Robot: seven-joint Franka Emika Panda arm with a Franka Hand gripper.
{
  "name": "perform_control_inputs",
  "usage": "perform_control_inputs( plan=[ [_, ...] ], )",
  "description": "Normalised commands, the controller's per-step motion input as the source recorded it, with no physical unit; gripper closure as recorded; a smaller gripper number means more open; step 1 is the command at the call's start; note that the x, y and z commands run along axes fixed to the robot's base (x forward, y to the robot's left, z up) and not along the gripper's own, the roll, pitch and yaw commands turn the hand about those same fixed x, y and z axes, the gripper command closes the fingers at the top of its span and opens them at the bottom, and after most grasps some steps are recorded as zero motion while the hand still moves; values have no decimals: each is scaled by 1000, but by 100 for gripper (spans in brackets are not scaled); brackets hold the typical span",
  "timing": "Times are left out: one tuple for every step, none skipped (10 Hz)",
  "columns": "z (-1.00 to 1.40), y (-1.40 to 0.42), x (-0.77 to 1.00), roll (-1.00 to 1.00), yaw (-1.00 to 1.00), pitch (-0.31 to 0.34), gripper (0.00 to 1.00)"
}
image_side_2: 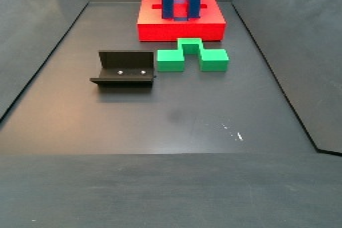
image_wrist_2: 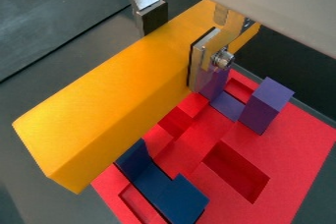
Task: Pick up the yellow object. Move up. Move to above the board. Insert the yellow object.
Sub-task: Insert the yellow object.
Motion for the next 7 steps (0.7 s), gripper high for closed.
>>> perform_control_inputs(
  plan=[
    [-49, 0, -126, -267, -40, -106, 100],
    [-60, 20, -100, -280, -43, -93, 100],
    [-17, 20, -166, -329, -66, -70, 100],
    [-63, 11, -200, -350, -111, -17, 100],
    [-83, 0, -143, -230, -97, 0, 100],
    [-189, 0, -114, -147, -109, 0, 100],
    [-120, 0, -166, -81, -123, 33, 100]
  ],
)
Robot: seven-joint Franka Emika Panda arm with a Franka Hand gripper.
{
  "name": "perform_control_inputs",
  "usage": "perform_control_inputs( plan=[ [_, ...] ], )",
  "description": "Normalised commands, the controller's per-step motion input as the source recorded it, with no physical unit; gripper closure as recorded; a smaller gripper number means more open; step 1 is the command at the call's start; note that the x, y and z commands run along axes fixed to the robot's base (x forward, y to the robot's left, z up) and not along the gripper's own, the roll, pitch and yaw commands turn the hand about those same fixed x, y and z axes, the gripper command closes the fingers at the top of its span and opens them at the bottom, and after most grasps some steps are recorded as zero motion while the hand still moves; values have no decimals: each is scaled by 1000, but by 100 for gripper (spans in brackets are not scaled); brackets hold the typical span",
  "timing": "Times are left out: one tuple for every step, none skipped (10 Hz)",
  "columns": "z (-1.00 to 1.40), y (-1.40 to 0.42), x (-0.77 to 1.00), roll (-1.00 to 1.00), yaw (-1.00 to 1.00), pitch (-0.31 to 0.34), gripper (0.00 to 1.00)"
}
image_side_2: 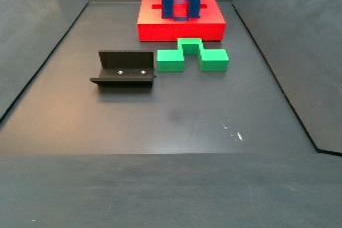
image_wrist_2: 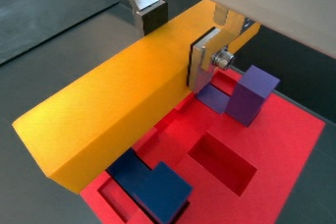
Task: Pick up the yellow object. Move up. Move to above the board. Insert the yellow object.
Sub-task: Insert the yellow object.
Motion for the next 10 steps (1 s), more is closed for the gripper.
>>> perform_control_inputs(
  plan=[
    [-163, 0, -146, 0, -166, 63, 100],
    [-209, -46, -146, 17, -189, 60, 100],
    [-197, -71, -77, 13, -174, 53, 100],
    [-237, -117, -54, 0, -129, 0, 100],
    [-223, -120, 0, 1, -37, 0, 100],
    [-220, -109, 0, 63, 0, 27, 100],
    [-274, -109, 0, 127, 0, 51, 100],
    [-280, -46, 6, 151, 54, 60, 100],
    [-254, -11, 20, 153, 83, 66, 100],
    [-260, -6, 29, 160, 100, 73, 100]
  ],
)
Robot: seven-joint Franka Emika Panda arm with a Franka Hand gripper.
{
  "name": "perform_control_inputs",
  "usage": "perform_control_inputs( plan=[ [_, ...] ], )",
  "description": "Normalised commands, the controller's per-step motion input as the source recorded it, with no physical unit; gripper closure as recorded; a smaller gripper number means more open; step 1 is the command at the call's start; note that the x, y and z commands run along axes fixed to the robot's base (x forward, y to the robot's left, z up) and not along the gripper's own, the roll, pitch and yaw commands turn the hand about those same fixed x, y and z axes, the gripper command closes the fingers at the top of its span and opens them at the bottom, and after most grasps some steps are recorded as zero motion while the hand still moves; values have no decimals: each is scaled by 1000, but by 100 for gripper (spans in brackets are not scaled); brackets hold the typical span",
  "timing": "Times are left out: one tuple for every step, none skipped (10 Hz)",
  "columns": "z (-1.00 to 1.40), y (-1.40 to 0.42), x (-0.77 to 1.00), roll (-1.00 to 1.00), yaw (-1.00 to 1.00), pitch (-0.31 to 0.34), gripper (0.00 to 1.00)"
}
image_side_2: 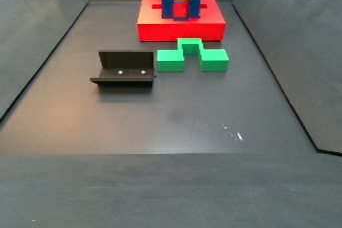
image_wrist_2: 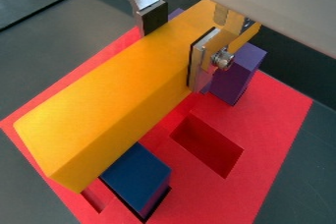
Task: Pick up the yellow object. Move up. Move to above the board. Insert the yellow object.
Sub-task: Insert the yellow object.
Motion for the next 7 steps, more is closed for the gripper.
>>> perform_control_inputs(
  plan=[
    [-234, 0, 0, 176, 123, 66, 100],
    [-140, 0, 17, 167, 146, 59, 100],
    [-63, 9, 49, 114, 231, 20, 100],
    [-37, 3, 140, 74, 286, 26, 100],
    [0, 0, 249, 89, 269, 51, 100],
    [0, 0, 280, 114, 177, 111, 100],
    [-17, -9, 183, 87, 117, 91, 100]
  ],
)
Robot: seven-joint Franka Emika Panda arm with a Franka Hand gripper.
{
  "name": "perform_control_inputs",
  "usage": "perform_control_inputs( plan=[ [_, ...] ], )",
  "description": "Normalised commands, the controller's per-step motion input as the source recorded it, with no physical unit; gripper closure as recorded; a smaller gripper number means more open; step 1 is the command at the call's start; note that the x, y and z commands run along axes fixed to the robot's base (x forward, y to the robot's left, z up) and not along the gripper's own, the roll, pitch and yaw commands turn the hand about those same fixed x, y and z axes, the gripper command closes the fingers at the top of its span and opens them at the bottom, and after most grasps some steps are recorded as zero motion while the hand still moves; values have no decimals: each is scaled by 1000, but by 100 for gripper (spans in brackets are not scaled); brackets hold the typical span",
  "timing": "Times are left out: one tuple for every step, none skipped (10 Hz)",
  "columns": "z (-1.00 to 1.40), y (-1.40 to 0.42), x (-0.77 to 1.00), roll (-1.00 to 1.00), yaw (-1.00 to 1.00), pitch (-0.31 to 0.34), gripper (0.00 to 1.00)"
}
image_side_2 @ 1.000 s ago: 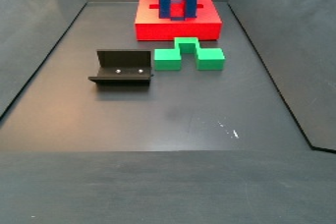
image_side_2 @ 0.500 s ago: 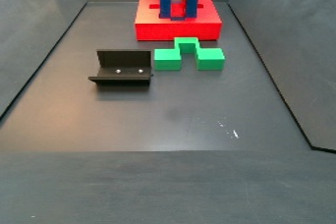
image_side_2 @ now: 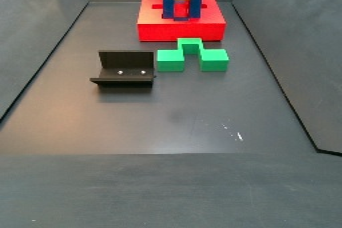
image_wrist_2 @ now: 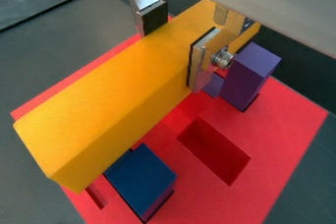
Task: Pick up the yellow object. Move up. Move to above the board. Insert the yellow object.
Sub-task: Insert the yellow object.
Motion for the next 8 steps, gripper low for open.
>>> perform_control_inputs(
  plan=[
    [-37, -80, 71, 67, 14, 51, 100],
    [-126, -83, 6, 99, 14, 44, 100],
    [-163, -43, 0, 94, 0, 39, 100],
    [-263, 0, -34, 159, 0, 59, 100],
    [-309, 0, -29, 184, 0, 57, 100],
    [-277, 0, 0, 160, 0, 36, 100],
    [-271, 0, 0, 147, 0, 29, 100],
    [-263, 0, 0, 107, 11, 11, 100]
  ],
)
